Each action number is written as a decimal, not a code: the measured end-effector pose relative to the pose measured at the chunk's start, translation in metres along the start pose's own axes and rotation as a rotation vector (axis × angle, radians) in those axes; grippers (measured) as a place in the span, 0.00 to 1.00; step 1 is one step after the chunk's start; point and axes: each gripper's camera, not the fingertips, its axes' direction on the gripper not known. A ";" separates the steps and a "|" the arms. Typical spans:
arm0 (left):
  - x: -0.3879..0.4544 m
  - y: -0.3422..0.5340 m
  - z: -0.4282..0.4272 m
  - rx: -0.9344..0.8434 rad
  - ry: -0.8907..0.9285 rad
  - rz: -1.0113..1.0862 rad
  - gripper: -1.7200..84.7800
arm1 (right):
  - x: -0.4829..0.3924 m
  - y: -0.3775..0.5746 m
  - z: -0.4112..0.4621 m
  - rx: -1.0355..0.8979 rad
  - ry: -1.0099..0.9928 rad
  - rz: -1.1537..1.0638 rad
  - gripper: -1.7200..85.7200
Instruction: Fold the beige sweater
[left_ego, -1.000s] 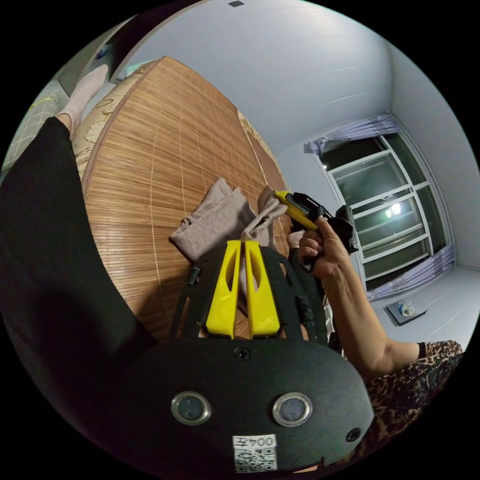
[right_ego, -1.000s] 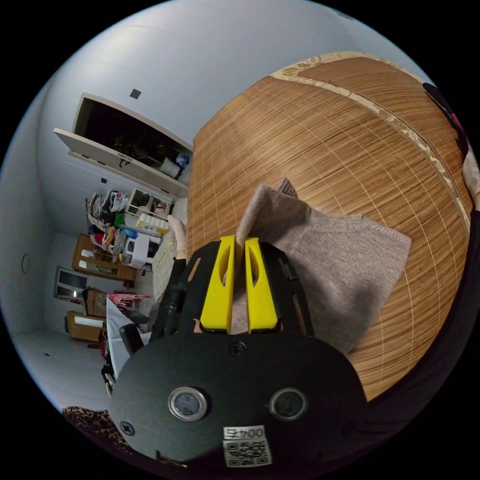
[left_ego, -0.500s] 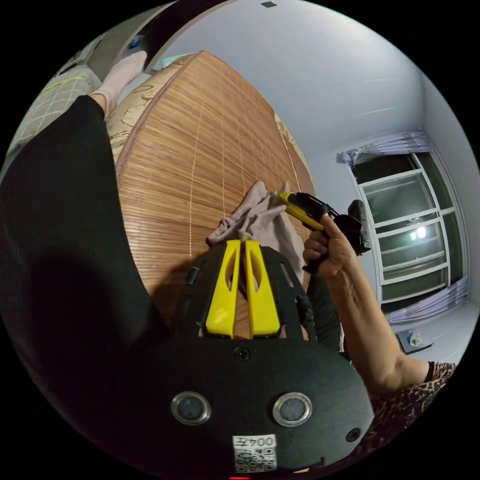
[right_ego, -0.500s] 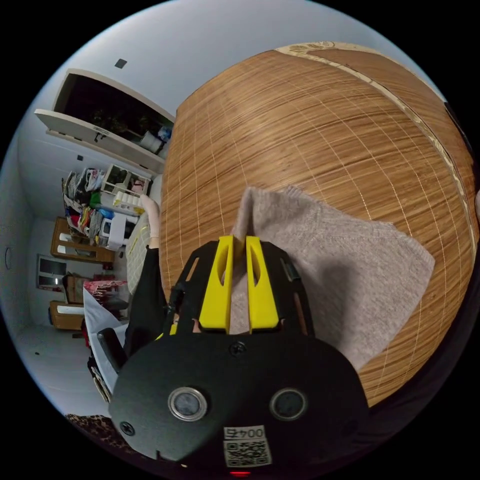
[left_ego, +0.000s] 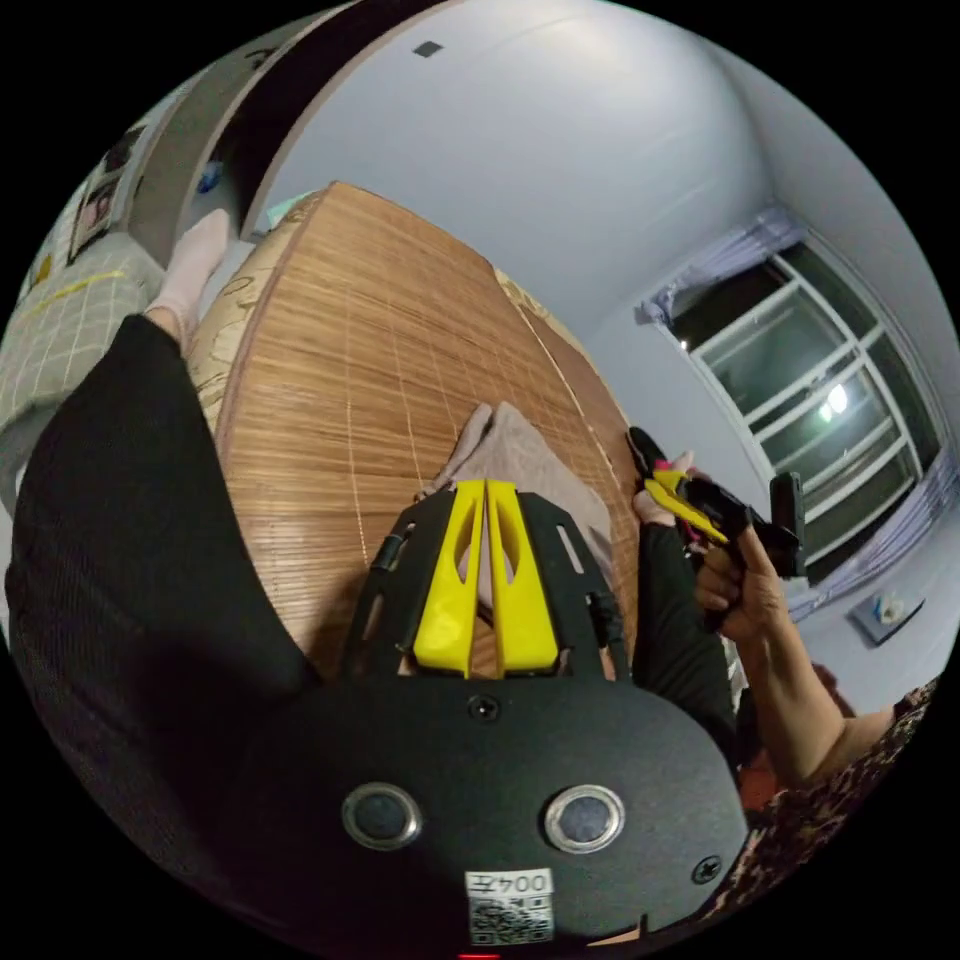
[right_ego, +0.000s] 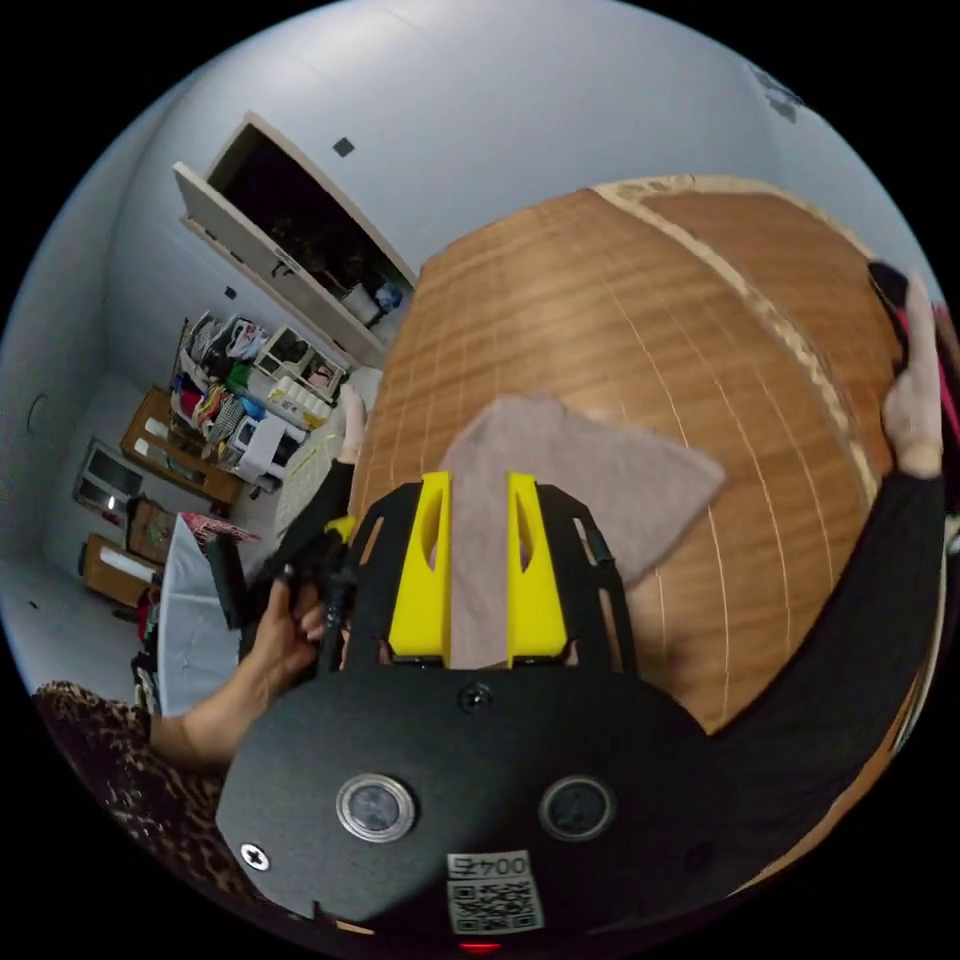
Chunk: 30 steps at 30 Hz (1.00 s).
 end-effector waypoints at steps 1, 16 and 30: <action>0.010 0.000 0.007 -0.014 -0.020 0.047 0.02 | 0.014 0.028 -0.002 -0.032 -0.018 0.048 0.13; 0.036 0.026 0.077 -0.224 -0.203 0.102 0.02 | 0.050 0.146 0.050 -0.147 -0.238 0.329 0.15; 0.087 0.072 0.042 -0.085 -0.229 0.223 0.02 | -0.014 0.094 0.025 -0.210 0.136 -0.112 0.10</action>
